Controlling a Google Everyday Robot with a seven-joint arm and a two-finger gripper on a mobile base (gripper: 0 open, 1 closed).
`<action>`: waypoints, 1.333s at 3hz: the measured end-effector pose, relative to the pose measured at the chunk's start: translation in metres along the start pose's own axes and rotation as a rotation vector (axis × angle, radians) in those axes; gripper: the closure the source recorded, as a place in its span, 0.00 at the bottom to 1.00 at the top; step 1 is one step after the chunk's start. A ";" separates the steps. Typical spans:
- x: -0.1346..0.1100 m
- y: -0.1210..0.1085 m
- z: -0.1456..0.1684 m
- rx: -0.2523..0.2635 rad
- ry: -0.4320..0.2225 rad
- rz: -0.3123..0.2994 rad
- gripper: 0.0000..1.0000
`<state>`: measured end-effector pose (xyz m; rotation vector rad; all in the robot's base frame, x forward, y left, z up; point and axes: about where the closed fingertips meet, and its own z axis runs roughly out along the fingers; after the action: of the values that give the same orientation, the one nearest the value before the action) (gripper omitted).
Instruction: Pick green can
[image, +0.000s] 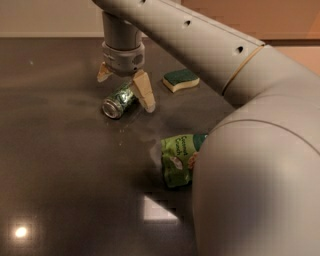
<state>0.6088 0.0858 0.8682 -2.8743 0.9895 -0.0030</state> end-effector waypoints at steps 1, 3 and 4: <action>-0.001 -0.008 0.013 -0.033 0.003 -0.062 0.00; 0.001 -0.017 0.026 -0.069 0.015 -0.128 0.40; 0.002 -0.018 0.026 -0.074 0.018 -0.141 0.79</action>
Offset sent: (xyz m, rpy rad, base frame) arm -0.0055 -0.0034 -0.0262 -0.1648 0.0996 0.1591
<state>0.6223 0.1010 0.8437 -3.0101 0.8043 -0.0042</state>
